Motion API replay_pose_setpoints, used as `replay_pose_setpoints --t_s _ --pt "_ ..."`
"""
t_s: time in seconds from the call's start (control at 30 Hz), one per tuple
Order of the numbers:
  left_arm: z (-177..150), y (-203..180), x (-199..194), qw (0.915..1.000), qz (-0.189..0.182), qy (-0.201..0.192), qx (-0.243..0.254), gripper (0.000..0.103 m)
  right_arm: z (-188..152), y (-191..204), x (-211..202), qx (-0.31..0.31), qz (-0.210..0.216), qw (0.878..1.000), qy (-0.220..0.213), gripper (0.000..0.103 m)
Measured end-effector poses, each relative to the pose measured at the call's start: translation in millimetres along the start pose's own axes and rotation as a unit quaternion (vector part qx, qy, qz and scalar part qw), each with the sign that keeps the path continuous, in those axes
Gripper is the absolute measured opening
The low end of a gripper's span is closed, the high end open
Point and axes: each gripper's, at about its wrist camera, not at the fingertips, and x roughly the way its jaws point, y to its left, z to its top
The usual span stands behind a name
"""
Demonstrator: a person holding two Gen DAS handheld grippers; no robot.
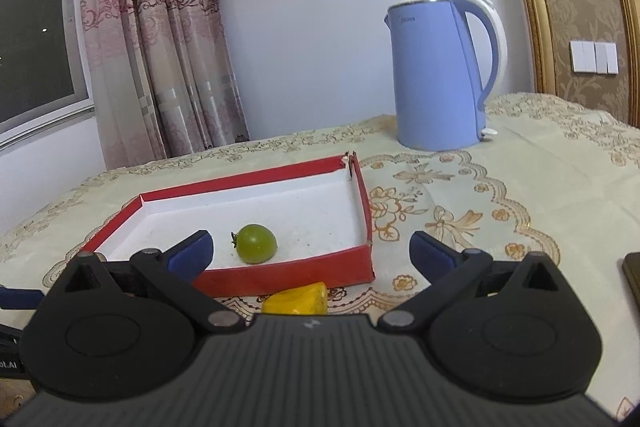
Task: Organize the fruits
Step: 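Move the left gripper to the second dark log piece and grasp it, then lift the log piece with the left gripper while the right gripper grasps the yellow fruit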
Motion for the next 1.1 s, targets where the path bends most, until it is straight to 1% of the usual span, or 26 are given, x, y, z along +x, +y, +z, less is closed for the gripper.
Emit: replay_pose_setpoints --t_s 0.03,0.1,0.2,0.23,0.27,0.33,0.37,0.5,0.57,0.6,0.67,0.7,0.77,0.87,0.97,1.03,1.07,1.1 --pt "0 1 3 0.9999 -0.011 0.004 0.006 0.058 0 0 1 0.001 -0.001 1.000 0.001 0.103" --pt "-1 1 7 0.9995 -0.028 0.008 0.014 0.058 0 -1 1 0.003 -0.001 1.000 0.002 0.103" --pt "-3 -2 11 0.9990 -0.029 0.006 0.033 0.057 -1 -1 1 0.002 -0.001 1.000 0.003 0.103" --pt "-3 -3 12 0.9988 -0.029 0.004 0.038 0.055 -1 -1 1 0.001 0.000 1.000 0.003 0.103" --pt "-3 -4 13 0.9986 -0.030 0.004 0.043 0.049 -1 -1 1 0.000 0.000 1.000 0.003 0.103" --pt "-3 -7 15 0.9985 -0.026 0.000 0.049 0.043 -1 0 1 -0.001 0.002 1.000 0.001 0.103" --pt "-4 -7 16 0.9984 -0.024 0.000 0.051 0.043 -1 0 0 0.000 0.002 1.000 0.000 0.103" --pt "-5 -7 11 0.9991 -0.024 0.004 0.034 0.042 2 -10 -4 0.024 0.011 1.000 -0.005 0.103" --pt "-5 -5 8 0.9996 -0.014 0.013 0.019 0.042 6 -14 -8 0.030 0.003 0.999 0.009 0.103" --pt "-5 -3 6 0.9997 -0.009 0.019 0.010 0.042 8 -15 -8 0.024 0.005 0.999 0.027 0.103" --pt "-6 -2 4 0.9996 0.000 0.026 -0.005 0.042 9 -14 -8 0.003 0.016 0.998 0.068 0.103" --pt "-6 -2 3 0.9996 0.002 0.028 -0.006 0.042 8 -12 -10 -0.012 0.031 0.996 0.081 0.103" --pt "-6 -4 4 0.9997 0.006 0.025 0.005 0.042 5 -5 -13 -0.050 0.038 0.994 0.095 0.103" --pt "-5 -6 8 0.9998 0.000 0.019 0.010 0.044 -3 12 -12 -0.135 0.039 0.985 0.099 0.103" --pt "-5 -4 18 0.9994 -0.010 0.034 0.000 0.043 -9 25 -10 -0.192 0.059 0.975 0.095 0.102" --pt "-6 0 19 0.9992 -0.020 0.032 -0.012 0.042 -13 32 -8 -0.214 0.069 0.970 0.096 0.099" --pt "-6 2 19 0.9989 -0.024 0.033 -0.021 0.042 -14 33 -6 -0.216 0.072 0.968 0.104 0.097" --pt "-5 4 18 0.9988 -0.026 0.035 -0.024 0.042 -15 34 -3 -0.216 0.075 0.967 0.113 0.090"
